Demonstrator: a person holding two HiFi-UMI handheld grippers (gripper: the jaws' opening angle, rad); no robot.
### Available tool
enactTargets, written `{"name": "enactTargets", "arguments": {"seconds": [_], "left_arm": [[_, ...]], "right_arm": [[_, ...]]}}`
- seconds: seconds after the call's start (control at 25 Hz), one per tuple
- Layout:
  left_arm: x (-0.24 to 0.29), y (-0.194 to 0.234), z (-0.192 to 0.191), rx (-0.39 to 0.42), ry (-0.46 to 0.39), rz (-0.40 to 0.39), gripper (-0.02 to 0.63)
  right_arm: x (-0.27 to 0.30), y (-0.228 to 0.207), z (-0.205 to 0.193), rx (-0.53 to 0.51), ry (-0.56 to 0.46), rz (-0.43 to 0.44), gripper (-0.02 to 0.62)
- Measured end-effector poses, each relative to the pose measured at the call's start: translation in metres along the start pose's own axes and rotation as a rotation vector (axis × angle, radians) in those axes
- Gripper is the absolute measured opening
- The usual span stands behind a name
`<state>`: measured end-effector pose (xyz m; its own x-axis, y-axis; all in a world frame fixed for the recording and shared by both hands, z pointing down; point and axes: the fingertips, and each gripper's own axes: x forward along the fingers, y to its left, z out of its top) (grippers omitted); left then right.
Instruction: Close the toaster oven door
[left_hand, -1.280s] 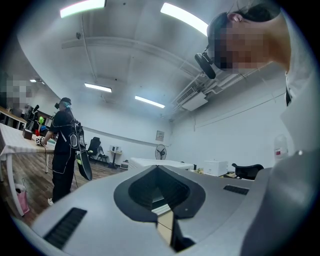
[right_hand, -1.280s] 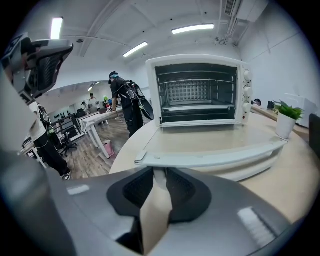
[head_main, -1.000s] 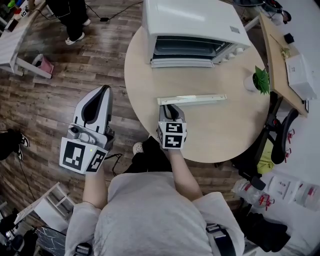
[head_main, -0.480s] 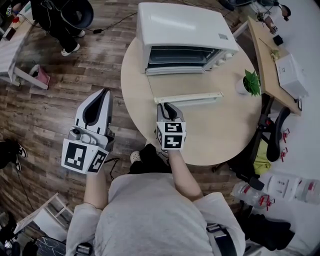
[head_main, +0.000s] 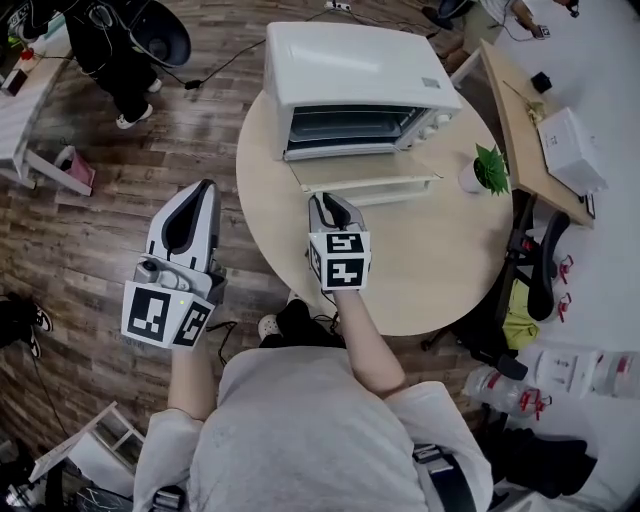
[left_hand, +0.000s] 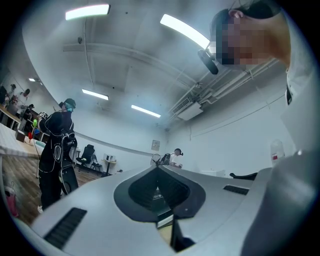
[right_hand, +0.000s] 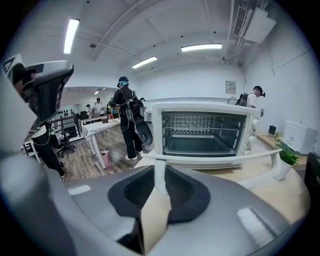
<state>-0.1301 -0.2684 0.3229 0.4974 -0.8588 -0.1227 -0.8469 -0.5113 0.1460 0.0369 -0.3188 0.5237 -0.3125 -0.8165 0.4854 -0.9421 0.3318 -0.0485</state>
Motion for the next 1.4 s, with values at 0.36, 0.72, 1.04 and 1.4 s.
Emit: {"name": "enactTargets", "arguments": {"seconds": [0.36,0.72,1.04,1.4], "left_arm": [[-0.003,0.006,0.007,0.003,-0.017,0.019,0.008],[-0.014,0.014,0.013,0.007,-0.034,0.063,0.008],[-0.028,0.025,0.022,0.024,-0.045,0.125,0.008],[-0.042,0.034,0.025,0.037,-0.044,0.185,0.008]], "right_arm": [[0.01,-0.004,0.035,-0.044,-0.031,0.002,0.08],[0.027,-0.008,0.074,-0.089,-0.075,0.016,0.08],[0.043,-0.011,0.102,-0.11,-0.099,0.027,0.08],[0.057,-0.015,0.12,-0.106,-0.116,0.043,0.079]]}}
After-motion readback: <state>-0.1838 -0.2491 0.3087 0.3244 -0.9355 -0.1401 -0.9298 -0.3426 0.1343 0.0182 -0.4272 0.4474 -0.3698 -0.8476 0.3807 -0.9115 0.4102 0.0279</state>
